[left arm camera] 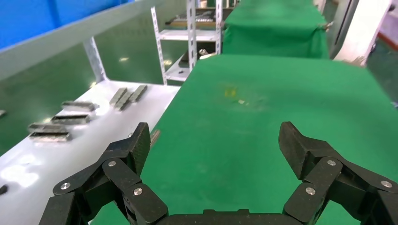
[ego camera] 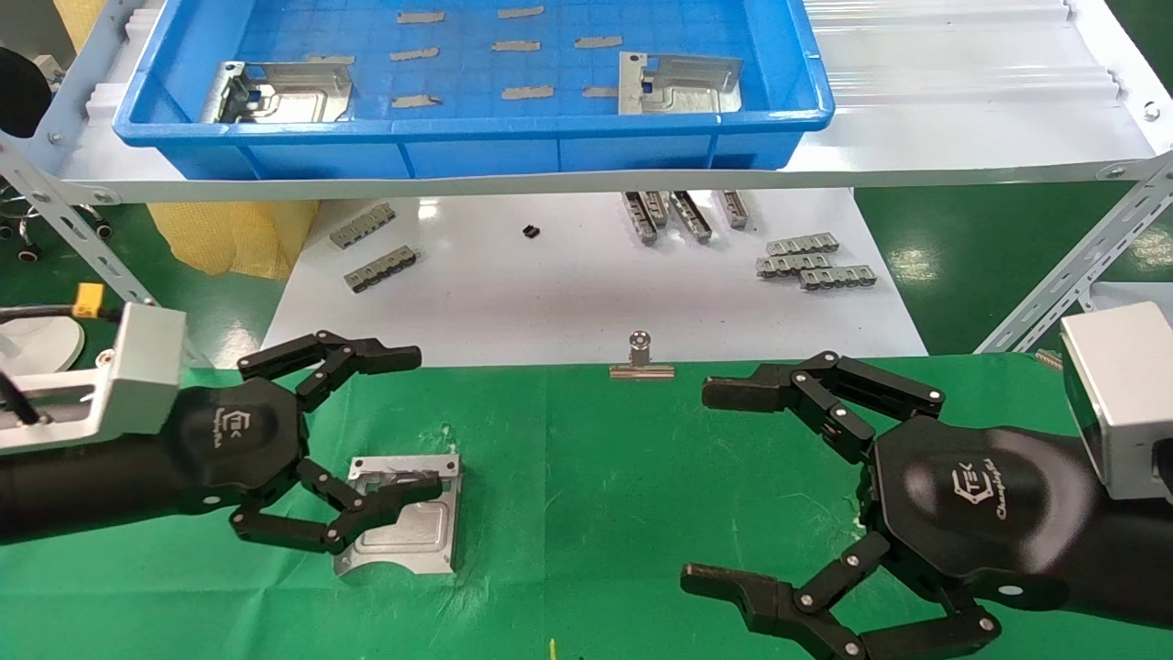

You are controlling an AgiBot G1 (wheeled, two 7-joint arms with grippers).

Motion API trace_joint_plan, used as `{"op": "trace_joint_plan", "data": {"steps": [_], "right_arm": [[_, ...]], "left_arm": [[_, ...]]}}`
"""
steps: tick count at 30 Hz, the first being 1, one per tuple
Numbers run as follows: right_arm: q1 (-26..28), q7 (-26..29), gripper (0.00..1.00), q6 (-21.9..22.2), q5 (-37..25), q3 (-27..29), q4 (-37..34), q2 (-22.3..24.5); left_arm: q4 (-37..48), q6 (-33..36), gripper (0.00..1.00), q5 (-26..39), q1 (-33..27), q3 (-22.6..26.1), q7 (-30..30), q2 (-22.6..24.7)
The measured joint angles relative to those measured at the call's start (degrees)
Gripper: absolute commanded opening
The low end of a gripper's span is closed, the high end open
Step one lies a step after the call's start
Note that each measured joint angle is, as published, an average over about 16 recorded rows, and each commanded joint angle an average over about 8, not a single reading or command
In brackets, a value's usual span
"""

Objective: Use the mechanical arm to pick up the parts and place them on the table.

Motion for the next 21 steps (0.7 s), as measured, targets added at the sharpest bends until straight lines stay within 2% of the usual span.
{"op": "trace_joint_plan", "data": {"steps": [21], "right_arm": [[-0.01,0.00,1.00,0.01,0.00,0.00,0.00,0.00]], "left_arm": [[-23.90,-1.88,1.00,-6.27,11.13,-10.52,-16.44,-6.33]]}}
